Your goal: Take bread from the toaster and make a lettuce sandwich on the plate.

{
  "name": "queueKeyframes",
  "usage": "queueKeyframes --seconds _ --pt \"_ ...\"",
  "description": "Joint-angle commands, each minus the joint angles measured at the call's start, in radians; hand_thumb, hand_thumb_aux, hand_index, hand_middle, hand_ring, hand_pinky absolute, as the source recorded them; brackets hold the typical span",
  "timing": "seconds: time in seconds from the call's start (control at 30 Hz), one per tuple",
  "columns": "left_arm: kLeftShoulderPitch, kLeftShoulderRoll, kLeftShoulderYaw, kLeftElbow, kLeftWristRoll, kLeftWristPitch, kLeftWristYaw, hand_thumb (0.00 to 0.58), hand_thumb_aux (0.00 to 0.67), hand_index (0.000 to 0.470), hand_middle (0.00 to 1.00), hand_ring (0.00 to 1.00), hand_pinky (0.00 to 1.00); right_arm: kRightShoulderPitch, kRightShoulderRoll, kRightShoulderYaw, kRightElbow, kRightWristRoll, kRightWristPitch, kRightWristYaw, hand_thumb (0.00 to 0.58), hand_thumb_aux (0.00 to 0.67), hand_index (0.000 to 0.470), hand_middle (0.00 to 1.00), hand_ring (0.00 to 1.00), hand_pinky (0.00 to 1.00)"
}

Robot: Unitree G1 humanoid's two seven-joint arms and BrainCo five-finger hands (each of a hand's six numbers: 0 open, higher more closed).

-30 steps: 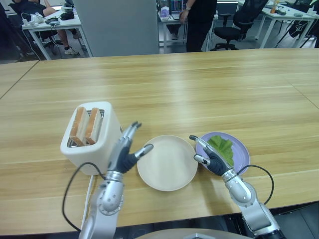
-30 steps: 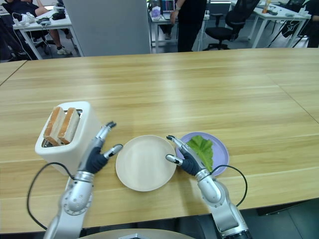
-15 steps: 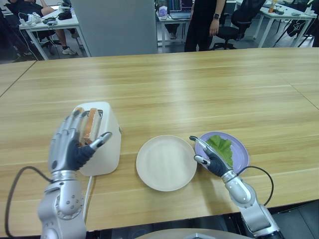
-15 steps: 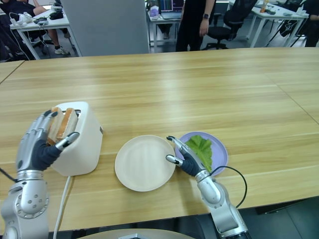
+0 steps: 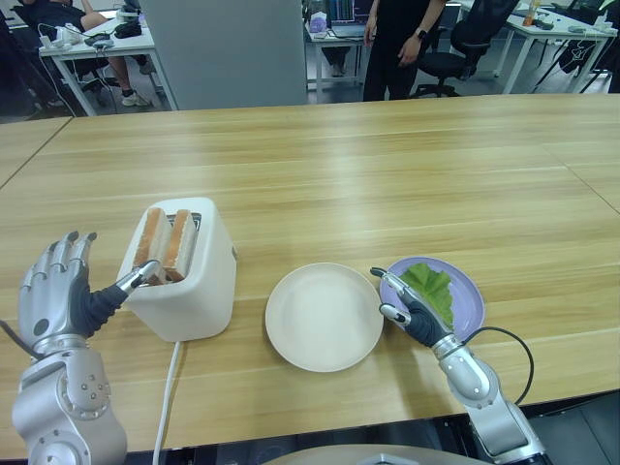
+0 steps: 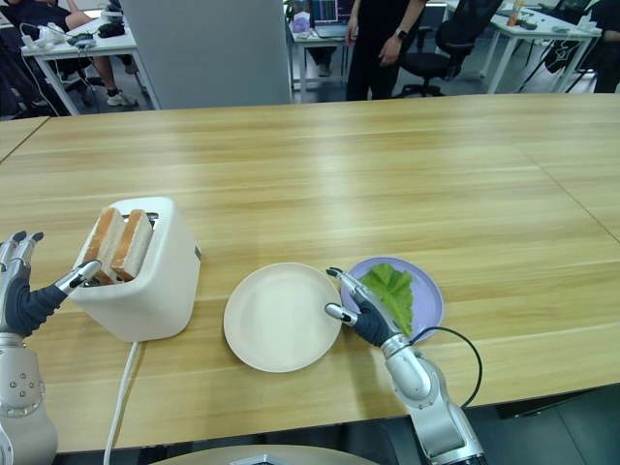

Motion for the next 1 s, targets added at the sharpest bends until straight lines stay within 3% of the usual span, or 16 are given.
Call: queueKeyframes --seconds 0.03,0.53,0.57,0.63,0.67,0.7,0.77,0.8,0.83,0.87,0.93,0.97,1.0 --pt "-0.006 0.023 -0.03 0.042 0.042 0.016 -0.037 0.0 0.0 0.0 0.0 0.0 0.0 -0.001 -0.003 -0.013 0.008 0.013 0.008 -0.001 0.0 0.0 0.0 0.0 0.0 0.0" --pt "-0.038 0.026 -0.125 0.07 0.261 0.071 -0.094 0.0 0.0 0.0 0.0 0.0 0.0 0.002 -0.016 -0.064 -0.007 0.065 0.015 0.009 0.0 0.0 0.0 0.0 0.0 0.0" --pt "-0.044 0.026 -0.129 0.075 0.27 0.072 -0.093 0.124 0.076 0.052 0.0 0.0 0.0 0.002 -0.016 -0.068 -0.006 0.067 0.015 0.007 0.0 0.0 0.0 0.0 0.0 0.0" --pt "-0.063 0.022 -0.136 0.086 0.271 0.073 -0.089 0.152 0.095 0.065 0.0 0.0 0.0 0.001 -0.016 -0.077 -0.003 0.07 0.015 0.004 0.0 0.0 0.0 0.0 0.0 0.0" --pt "-0.074 0.015 -0.142 0.089 0.27 0.074 -0.085 0.22 0.142 0.097 0.0 0.0 0.0 0.0 -0.016 -0.079 -0.001 0.072 0.015 0.003 0.0 0.0 0.0 0.0 0.0 0.0" --pt "-0.084 0.01 -0.149 0.091 0.274 0.075 -0.083 0.164 0.102 0.07 0.0 0.0 0.0 -0.001 -0.015 -0.08 0.001 0.072 0.015 0.002 0.0 0.0 0.0 0.0 0.0 0.0" --pt "-0.096 0.003 -0.162 0.098 0.284 0.078 -0.08 0.152 0.095 0.065 0.0 0.0 0.0 -0.004 -0.013 -0.082 0.004 0.073 0.014 0.002 0.0 0.0 0.0 0.0 0.0 0.0" --pt "-0.101 0.0 -0.167 0.107 0.284 0.078 -0.076 0.255 0.168 0.115 0.0 0.0 0.0 -0.004 -0.012 -0.083 0.004 0.074 0.012 0.002 0.0 0.0 0.0 0.0 0.0 0.0" --pt "-0.105 -0.001 -0.17 0.115 0.284 0.078 -0.073 0.392 0.289 0.198 0.0 0.0 0.0 -0.004 -0.011 -0.086 0.001 0.076 0.012 0.001 0.0 0.0 0.0 0.0 0.0 0.0" --pt "-0.109 -0.001 -0.173 0.122 0.285 0.078 -0.069 0.392 0.289 0.198 0.0 0.0 0.0 -0.005 -0.011 -0.088 -0.001 0.078 0.012 0.001 0.0 0.0 0.0 0.0 0.0 0.0" --pt "-0.117 0.002 -0.18 0.137 0.294 0.076 -0.063 0.528 0.47 0.323 0.0 0.0 0.0 -0.009 -0.011 -0.096 -0.002 0.084 0.013 0.0 0.0 0.0 0.0 0.0 0.0 0.0" --pt "-0.12 0.004 -0.182 0.144 0.292 0.074 -0.061 0.58 0.67 0.46 0.0 0.0 0.0 -0.01 -0.011 -0.099 -0.001 0.086 0.013 -0.001 0.0 0.0 0.0 0.0 0.0 0.0" --pt "-0.124 0.005 -0.185 0.152 0.287 0.071 -0.058 0.58 0.67 0.46 0.0 0.0 0.0 -0.012 -0.01 -0.101 0.001 0.088 0.013 -0.001 0.0 0.0 0.0 0.0 0.0 0.0"
